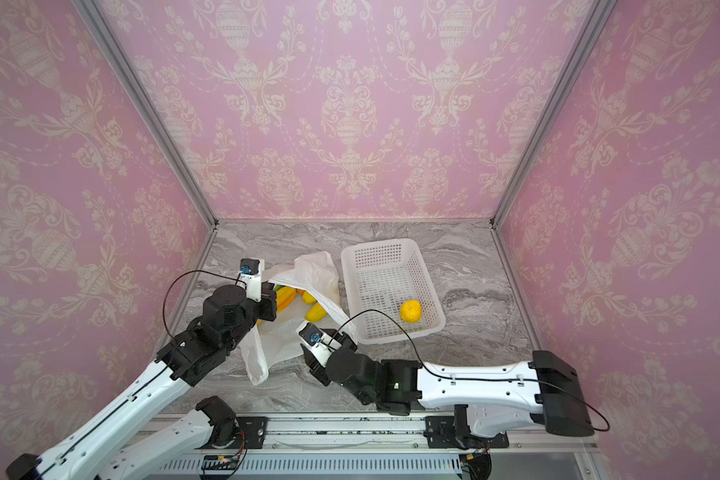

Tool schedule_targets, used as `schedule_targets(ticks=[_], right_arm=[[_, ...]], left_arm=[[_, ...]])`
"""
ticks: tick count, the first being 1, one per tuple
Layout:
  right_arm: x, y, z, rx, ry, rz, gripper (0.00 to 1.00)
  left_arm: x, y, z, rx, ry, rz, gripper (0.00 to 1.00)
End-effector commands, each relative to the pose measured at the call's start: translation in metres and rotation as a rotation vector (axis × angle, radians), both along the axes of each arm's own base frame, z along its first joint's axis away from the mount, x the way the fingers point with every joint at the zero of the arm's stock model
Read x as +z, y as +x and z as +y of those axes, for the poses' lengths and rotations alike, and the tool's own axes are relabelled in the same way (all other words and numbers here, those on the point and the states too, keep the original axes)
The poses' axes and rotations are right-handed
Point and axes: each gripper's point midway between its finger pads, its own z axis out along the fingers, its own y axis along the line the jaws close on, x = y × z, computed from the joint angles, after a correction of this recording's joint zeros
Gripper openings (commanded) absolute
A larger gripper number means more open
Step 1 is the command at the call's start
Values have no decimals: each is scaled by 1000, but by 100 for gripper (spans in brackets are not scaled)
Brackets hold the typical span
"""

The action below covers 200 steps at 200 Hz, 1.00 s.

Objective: Untie the knot of the plastic bag and take out the fruit
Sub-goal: 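Move the right gripper back over the bag and lower it inside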

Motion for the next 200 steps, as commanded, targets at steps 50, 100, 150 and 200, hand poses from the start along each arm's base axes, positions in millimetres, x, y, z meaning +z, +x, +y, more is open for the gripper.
schedule_targets(ticks=[50, 100, 150, 200], right_arm=[[-48, 17, 80, 1, 30, -18, 35], [-94, 63, 67, -174, 66, 53, 33], [-119, 107, 33, -449, 66, 130, 41], [-141, 133, 39, -613, 0, 197, 53]], left_arm=[[2, -2, 4, 7, -22, -13, 0], [3, -3, 4, 6, -25, -17, 0], [2, -3, 3, 2, -24, -16, 0], [2, -3, 1, -8, -29, -15, 0]])
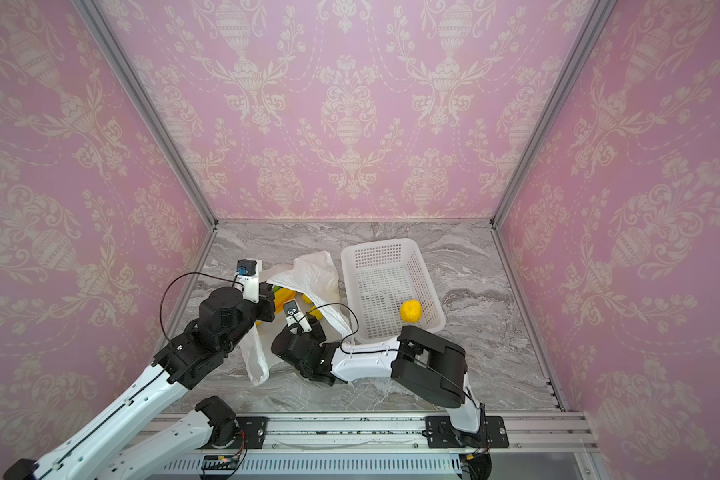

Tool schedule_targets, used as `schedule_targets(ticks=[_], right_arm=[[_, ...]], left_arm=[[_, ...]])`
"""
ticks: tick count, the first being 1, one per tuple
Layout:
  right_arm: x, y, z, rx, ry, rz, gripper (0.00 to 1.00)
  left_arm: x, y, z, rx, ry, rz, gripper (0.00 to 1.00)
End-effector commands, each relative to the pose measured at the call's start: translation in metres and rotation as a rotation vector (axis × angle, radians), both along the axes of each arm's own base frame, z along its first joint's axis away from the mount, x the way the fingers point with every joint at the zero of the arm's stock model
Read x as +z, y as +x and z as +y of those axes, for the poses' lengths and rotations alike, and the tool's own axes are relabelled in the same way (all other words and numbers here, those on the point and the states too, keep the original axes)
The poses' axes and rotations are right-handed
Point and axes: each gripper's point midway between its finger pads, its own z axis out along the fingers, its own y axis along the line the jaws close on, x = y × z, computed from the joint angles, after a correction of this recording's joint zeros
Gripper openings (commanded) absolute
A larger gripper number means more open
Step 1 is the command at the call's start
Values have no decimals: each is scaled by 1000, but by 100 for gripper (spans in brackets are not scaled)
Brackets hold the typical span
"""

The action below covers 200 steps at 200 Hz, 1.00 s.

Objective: Untie the knot of the plastic bag and take out the fruit
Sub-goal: 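Move the right gripper back over the bag and lower it inside, then grasp the long yellow melon with the right gripper and lift it out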

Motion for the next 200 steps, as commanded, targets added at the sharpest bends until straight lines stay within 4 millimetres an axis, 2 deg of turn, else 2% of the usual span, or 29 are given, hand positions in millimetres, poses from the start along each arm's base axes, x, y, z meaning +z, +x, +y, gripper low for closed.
schedule_targets(ticks=[1, 30, 66, 101, 128, 160, 200], right_arm=[[-18, 12, -11, -113, -39, 52, 54], [-35, 27, -10, -163, -91, 73, 66], [-55, 51, -29, -282, -121, 138, 81], [-78, 72, -36, -297, -118, 198, 87], [-85, 82, -37, -295, -113, 214, 91], [-95, 90, -45, -326, -128, 237, 89], [-92, 90, -50, -334, -143, 234, 62]], left_arm=[[-2, 0, -1, -8, -15, 4, 0], [-1, -2, 0, -13, -20, -1, 0], [2, -3, -2, -24, -31, -14, 0], [2, -3, -2, -25, -28, -12, 0], [2, -2, -2, -24, -28, -13, 0], [1, -1, -3, -24, -22, -8, 0], [1, -1, -3, -22, -24, -14, 0]])
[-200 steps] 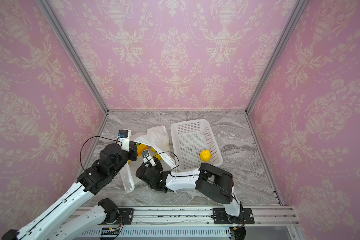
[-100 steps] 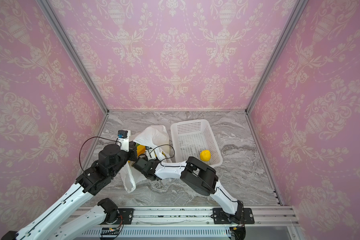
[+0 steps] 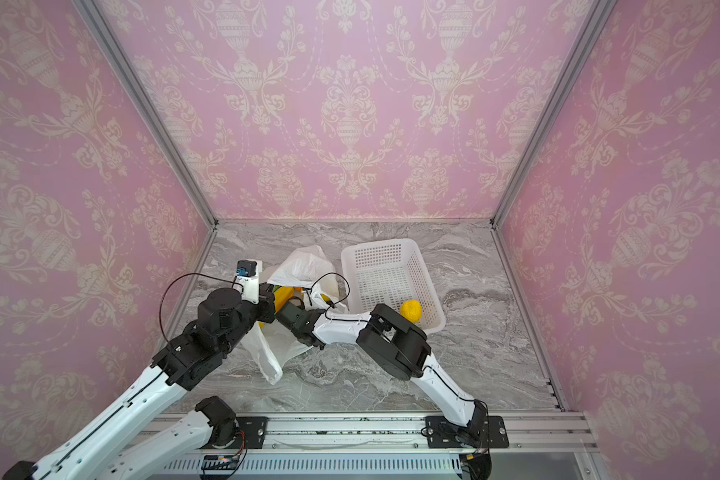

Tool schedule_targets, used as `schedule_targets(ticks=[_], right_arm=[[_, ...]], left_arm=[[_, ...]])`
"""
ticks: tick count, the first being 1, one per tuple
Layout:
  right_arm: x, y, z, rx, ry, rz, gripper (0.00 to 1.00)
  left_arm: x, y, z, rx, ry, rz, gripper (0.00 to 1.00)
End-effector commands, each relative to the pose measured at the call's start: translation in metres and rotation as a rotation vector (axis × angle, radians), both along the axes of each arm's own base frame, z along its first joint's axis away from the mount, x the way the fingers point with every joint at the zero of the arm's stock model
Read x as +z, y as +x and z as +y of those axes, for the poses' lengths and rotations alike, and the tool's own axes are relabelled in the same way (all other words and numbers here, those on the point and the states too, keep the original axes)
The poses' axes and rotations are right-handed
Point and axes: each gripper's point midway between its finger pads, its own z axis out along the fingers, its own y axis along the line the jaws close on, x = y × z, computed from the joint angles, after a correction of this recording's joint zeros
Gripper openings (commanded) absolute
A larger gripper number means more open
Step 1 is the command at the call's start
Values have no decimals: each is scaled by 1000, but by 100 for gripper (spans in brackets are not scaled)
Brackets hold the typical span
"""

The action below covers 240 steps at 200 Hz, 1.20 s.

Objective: Untie the knot of the plastic bag and take out the fruit
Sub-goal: 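Grasp the long yellow melon with the right gripper and lift it out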

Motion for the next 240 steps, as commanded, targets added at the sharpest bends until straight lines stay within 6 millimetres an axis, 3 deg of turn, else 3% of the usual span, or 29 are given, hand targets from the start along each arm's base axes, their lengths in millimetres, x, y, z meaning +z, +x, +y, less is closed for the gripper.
schedule_targets(ticks=[1, 19, 76, 129, 148, 162, 173, 176, 201, 240], right_arm=[[-3, 1, -6, -16, -17, 20, 61], [6, -2, -2, 5, -8, 7, 50], [58, -36, 22, 101, -20, -103, 35], [68, -54, 20, 152, 86, -111, 22], [70, -61, 22, 200, 103, -126, 13], [81, -73, 26, 254, 137, -176, 13], [102, -85, 31, 308, 176, -234, 13], [96, -90, 27, 323, 160, -235, 13], [131, -120, 32, 435, 156, -345, 14], [166, -154, 27, 511, 170, -480, 13]], left_arm=[[0, 2, 0, 2, -10, -11, 0], [-2, 4, 0, 3, -3, -2, 0], [-3, 5, 1, 12, 2, 1, 0], [-3, 3, 2, 17, -4, -4, 0], [-4, 4, 2, 18, 1, 2, 0], [-4, 4, 3, 21, 2, 4, 0], [-3, 4, 3, 24, 0, 2, 0], [-3, 4, 3, 25, 0, 2, 0], [-5, 5, 4, 32, 6, 4, 0], [-3, 4, 6, 41, 2, 4, 0]])
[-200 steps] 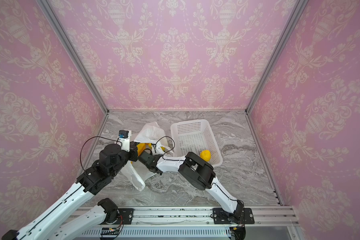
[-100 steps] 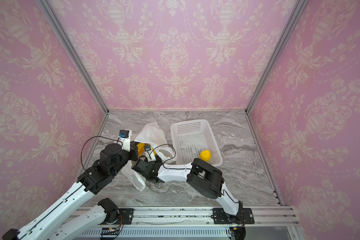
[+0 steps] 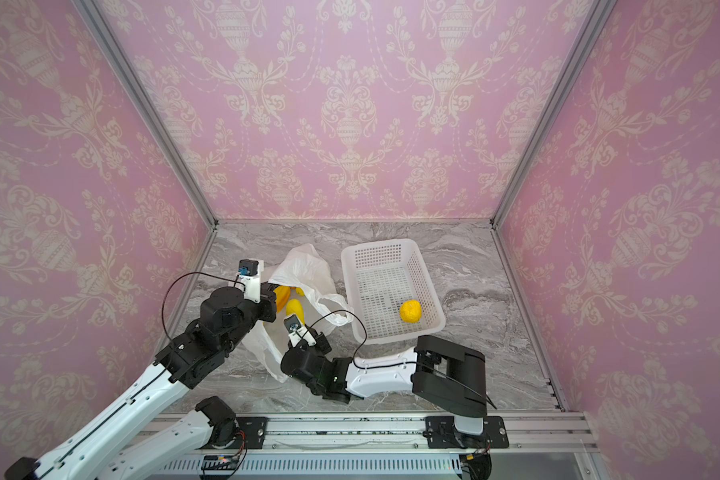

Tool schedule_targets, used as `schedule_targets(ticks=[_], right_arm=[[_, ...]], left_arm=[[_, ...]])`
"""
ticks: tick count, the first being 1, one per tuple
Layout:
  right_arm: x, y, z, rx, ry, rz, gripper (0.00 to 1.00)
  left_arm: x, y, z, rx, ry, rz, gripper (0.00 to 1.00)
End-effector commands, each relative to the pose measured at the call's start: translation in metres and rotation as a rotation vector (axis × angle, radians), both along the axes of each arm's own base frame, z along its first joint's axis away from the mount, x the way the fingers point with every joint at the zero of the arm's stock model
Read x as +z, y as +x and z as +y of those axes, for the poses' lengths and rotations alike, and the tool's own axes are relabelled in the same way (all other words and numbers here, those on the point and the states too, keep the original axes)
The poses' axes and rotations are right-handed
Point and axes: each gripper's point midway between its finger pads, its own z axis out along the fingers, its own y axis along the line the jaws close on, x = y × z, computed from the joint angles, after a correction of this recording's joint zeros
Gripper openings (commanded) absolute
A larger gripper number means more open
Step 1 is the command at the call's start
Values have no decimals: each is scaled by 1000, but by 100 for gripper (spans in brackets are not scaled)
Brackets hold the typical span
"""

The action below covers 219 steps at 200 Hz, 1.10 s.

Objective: Untie the knot of the plastic bag and take out the fruit
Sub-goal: 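Grasp the long yellow melon with the right gripper and lift it out, then carry the long yellow melon with the right gripper into the basket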

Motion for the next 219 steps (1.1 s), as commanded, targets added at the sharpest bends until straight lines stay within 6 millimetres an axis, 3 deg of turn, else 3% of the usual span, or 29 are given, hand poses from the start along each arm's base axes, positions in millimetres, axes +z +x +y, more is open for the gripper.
schedule_targets(ticks=[1, 37, 76, 100, 146, 173, 188, 219], right_arm=[[44, -9, -5, 21, 67, -141, 13], [80, -33, -20, 37, 83, -260, 13], [111, -45, -47, -5, 109, -318, 13], [127, -41, -72, -78, 109, -347, 13], [145, -29, -139, -276, 156, -383, 19], [135, -5, -168, -380, 133, -320, 17], [117, 17, -185, -407, 111, -222, 15], [73, 63, -235, -493, 235, 95, 15]], left_arm=[[-1, 0, 8, 36, -3, 1, 0], [-4, 1, 9, 44, 0, 4, 0], [-1, 0, 10, 45, -6, -4, 0], [-3, 1, 9, 43, 0, 1, 0], [0, -2, 9, 37, -13, -9, 0], [-2, -1, 8, 32, -10, -3, 0], [-2, -1, 8, 31, -10, -2, 0], [0, -2, 9, 33, -15, -12, 0]])
